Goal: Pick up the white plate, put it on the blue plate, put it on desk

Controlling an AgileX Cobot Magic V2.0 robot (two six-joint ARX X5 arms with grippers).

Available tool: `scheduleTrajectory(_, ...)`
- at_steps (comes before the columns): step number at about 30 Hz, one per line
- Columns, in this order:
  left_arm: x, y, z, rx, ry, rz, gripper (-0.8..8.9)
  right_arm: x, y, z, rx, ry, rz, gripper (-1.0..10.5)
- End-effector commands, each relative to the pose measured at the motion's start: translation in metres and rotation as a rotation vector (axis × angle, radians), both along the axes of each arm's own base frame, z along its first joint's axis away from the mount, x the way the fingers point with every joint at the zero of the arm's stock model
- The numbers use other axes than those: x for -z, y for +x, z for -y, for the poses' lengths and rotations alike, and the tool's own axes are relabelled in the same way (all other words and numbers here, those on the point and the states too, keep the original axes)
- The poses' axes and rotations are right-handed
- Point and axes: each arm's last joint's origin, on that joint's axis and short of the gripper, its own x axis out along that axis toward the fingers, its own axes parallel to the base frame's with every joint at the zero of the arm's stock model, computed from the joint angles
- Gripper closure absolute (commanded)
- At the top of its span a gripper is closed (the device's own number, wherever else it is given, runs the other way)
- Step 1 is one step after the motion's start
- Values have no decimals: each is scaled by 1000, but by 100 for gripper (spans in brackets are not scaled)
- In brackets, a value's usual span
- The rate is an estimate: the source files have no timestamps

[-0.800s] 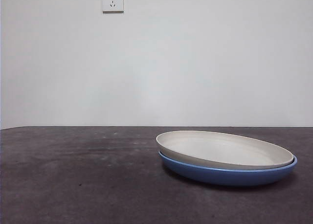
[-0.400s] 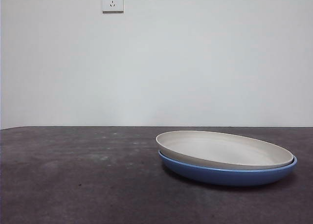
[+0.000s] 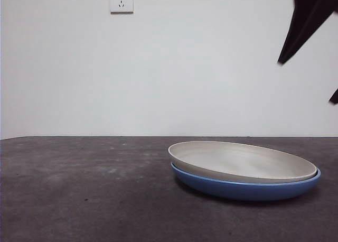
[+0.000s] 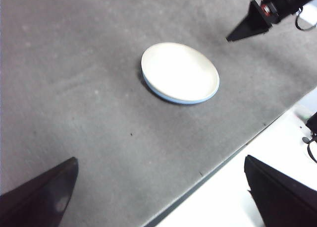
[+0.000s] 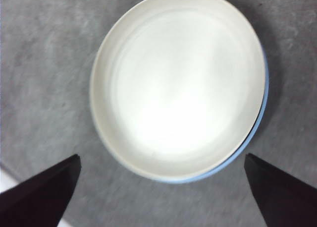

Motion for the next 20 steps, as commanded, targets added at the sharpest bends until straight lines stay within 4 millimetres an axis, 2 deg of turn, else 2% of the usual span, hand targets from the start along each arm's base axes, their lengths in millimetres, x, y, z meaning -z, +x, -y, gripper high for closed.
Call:
scheduleTrajectory(1, 4, 2, 2, -4, -6, -7, 62, 13, 16, -2, -1, -11, -38, 308)
scheduleTrajectory(9, 9, 8, 5, -4, -1, -13, 62, 53, 54, -6, 18, -50, -79, 308)
scheduleTrajectory(20, 6, 9, 6, -3, -16, 11, 62, 86, 71, -6, 35, -88, -153, 310)
